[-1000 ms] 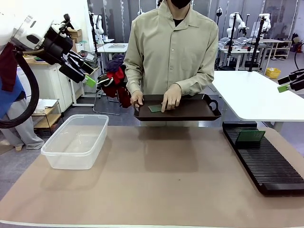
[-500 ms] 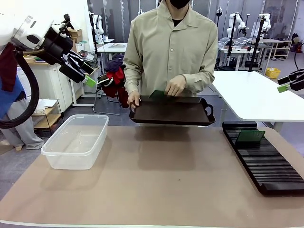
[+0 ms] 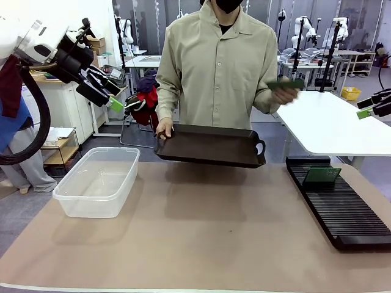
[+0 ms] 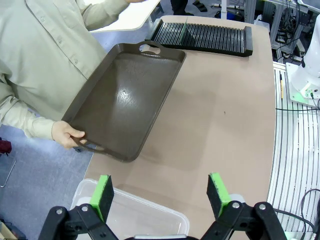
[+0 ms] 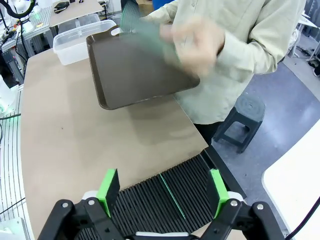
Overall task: Sort PCBs into racks and boxes based on the side picked up.
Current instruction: Pick up the Blank PCB handed by the Human.
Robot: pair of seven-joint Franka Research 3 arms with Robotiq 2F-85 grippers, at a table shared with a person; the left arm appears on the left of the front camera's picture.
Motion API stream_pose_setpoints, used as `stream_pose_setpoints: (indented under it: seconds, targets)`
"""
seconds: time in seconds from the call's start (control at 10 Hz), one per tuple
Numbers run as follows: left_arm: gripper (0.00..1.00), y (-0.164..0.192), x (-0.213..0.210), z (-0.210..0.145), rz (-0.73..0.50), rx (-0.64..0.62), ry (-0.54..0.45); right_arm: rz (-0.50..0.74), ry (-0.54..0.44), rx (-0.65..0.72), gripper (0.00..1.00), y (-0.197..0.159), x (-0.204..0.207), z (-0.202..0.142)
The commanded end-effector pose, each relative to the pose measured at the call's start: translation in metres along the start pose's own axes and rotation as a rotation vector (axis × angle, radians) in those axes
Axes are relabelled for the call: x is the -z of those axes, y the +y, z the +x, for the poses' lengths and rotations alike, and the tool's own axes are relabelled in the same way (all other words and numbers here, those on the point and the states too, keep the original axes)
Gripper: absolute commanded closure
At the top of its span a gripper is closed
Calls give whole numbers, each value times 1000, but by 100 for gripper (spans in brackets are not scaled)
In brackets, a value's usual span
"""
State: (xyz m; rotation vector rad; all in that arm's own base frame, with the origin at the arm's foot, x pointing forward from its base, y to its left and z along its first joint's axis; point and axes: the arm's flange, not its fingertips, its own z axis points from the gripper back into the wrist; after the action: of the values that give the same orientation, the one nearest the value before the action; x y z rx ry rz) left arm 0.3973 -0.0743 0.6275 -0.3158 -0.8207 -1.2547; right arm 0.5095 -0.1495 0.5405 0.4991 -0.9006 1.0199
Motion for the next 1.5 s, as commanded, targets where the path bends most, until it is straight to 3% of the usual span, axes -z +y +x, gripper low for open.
stream_pose_setpoints:
  seconds: [0.0, 1.4]
  targets:
    - [0, 0, 1, -2, -11, 6, -16, 1, 0, 0, 7, 0, 1, 0]
    - [0, 0, 1, -2, -11, 6, -16, 1, 0, 0, 7, 0, 1, 0]
